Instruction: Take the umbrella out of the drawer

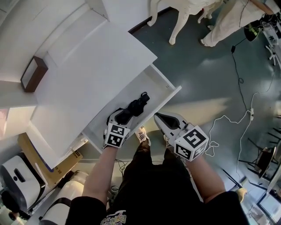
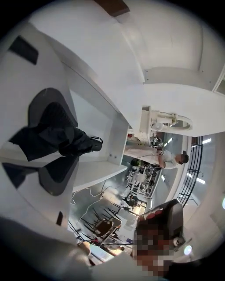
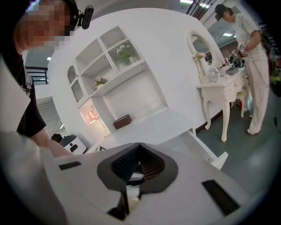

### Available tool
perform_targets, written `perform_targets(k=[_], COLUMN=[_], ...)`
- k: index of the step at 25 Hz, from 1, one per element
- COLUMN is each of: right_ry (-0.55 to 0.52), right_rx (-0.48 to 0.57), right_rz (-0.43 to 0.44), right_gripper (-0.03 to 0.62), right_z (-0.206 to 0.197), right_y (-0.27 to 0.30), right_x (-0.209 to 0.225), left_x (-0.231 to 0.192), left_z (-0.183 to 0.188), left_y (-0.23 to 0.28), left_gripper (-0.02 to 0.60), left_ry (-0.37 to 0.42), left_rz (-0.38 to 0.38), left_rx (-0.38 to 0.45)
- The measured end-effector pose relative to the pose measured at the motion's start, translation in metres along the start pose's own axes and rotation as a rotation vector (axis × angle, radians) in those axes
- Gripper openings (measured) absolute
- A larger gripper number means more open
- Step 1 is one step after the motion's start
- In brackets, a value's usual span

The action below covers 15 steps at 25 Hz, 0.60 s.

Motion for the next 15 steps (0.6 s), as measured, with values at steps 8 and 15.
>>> perform_targets(k=[8, 15], right_ry=[0.023, 0.036], right_rx=[-0.009, -0.021], right_rz=[-0.025, -0.025], right_gripper=[0.002, 0.002], right_z=[-0.006, -0.012], right_y=[0.006, 0.010], right_x=[0.008, 0.009], left_x=[-0.006, -0.004], left_z=[0.002, -0.004], left_y=[0.024, 0.041], left_gripper=[0.219, 0.229], left_ry=[0.137, 0.288], left_rz=[0.000, 0.024], left_rx=[-0.088, -0.187])
Point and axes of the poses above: the fingertips, and each gripper's own axes: y forward along the fingers, x to its right, z out of its top, the point moved 8 cm from there along -y, backward along the fingers, and after that the axes turned 8 degrees about -y, right-handed, at the moved point
